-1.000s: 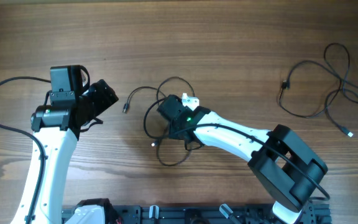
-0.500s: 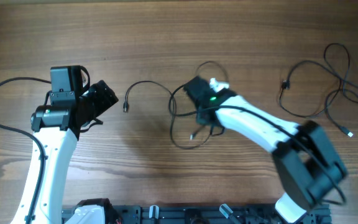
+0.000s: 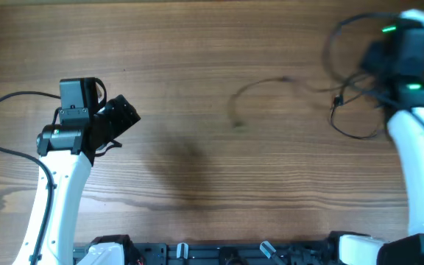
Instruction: Untangle cables
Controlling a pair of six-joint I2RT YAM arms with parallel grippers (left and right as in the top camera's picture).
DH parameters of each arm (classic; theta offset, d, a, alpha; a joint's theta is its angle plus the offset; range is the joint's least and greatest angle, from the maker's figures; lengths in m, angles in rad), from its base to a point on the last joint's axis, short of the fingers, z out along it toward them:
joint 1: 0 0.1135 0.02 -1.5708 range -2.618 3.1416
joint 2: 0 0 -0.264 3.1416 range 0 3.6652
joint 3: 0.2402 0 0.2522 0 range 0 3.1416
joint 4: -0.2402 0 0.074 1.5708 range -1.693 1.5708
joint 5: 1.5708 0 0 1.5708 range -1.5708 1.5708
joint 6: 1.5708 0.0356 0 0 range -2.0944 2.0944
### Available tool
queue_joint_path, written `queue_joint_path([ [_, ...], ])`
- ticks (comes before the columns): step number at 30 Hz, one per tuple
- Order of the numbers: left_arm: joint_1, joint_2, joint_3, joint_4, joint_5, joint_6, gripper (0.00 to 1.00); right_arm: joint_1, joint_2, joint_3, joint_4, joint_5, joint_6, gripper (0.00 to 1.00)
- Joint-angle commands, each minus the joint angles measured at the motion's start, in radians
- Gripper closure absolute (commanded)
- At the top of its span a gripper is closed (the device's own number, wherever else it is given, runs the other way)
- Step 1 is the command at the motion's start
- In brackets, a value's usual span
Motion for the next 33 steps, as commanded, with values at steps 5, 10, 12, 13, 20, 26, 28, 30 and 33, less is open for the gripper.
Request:
queue_joint_path([
  [5, 0.005, 0.002, -0.001, 0.000, -0.009, -0.010, 0.21, -0.293, -0.024, 0.049, 0.139, 0.011, 0.077, 0.96],
  [10, 0.005, 0.002, -0.001, 0.000, -0.009, -0.010, 0.21, -0.333, 0.012, 0.048, 0.141, -0.061, 0.095, 0.96],
  [12, 0.005, 0.002, -0.001, 0.000, -0.009, -0.010, 0.21, -0.333, 0.029, 0.048, 0.136, -0.062, 0.096, 0.96],
  [13, 0.005, 0.002, -0.001, -0.001, -0.009, -0.010, 0.21, -0.333, 0.033, 0.048, 0.135, -0.081, 0.095, 0.81],
  [20, 0.005, 0.002, -0.001, 0.000, -0.010, -0.010, 0.21, -0.332, 0.033, 0.048, 0.055, -0.685, -0.003, 0.34],
  [26, -0.006, 0.002, -0.001, 0.080, 0.027, 0.002, 0.14, -0.260, 0.034, 0.046, -0.214, -0.899, -0.138, 0.21],
  [28, -0.029, 0.002, -0.001, 0.147, 0.072, 0.040, 0.14, -0.206, 0.034, 0.046, -0.274, -0.938, -0.200, 0.15],
  [30, -0.082, 0.002, -0.001, 0.219, 0.087, 0.095, 0.13, -0.117, 0.034, 0.046, -0.324, -0.920, -0.266, 0.02],
  [33, -0.155, 0.005, -0.001, 0.233, 0.060, 0.161, 0.12, -0.003, 0.034, 0.046, -0.374, -0.816, -0.280, 0.00],
])
